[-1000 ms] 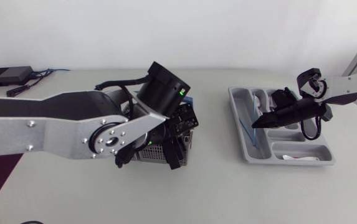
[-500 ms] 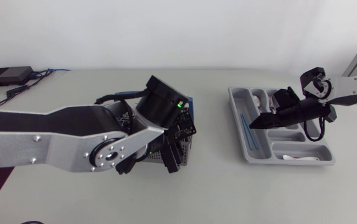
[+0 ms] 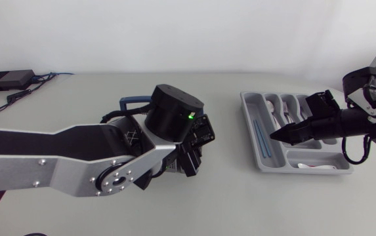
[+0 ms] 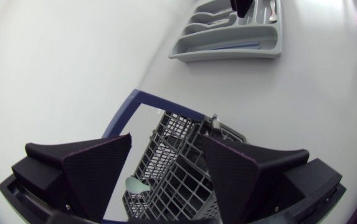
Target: Unload the cutlery basket into the drawer organizer.
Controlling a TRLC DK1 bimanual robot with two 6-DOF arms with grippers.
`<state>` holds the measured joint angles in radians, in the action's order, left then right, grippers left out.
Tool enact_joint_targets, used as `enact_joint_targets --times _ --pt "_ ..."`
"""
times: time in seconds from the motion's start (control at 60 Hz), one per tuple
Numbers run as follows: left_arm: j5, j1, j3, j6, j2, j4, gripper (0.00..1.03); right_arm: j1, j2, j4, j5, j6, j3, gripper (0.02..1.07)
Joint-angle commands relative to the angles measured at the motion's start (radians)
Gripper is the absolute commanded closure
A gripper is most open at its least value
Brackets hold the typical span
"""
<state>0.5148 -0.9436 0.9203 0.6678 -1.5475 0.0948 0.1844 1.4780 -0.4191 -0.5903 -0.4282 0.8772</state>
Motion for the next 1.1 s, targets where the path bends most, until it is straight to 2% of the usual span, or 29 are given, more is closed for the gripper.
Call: enact_joint_targets --times 0.0,0.25,0.533,1.083 --pt "0.013 -0.003 -0.043 0.036 -0.003 0.036 0.12 -0.030 -0.088 -0.001 -0.013 -0.035 -0.072 0.17" --pt "0.013 0.002 -0.070 0.038 -0.006 0.072 0.12 -0.145 -0.329 -0.003 -0.049 -0.129 -0.221 0.15" --pt "0.011 -0.007 -0.089 0.042 0.006 0.077 0.12 -0.270 -0.429 -0.006 -0.051 -0.135 -0.303 0.15" --pt "0.013 -0.043 -0.120 0.044 0.075 0.063 0.12 -0.422 -0.502 -0.014 -0.028 -0.106 -0.327 0.15"
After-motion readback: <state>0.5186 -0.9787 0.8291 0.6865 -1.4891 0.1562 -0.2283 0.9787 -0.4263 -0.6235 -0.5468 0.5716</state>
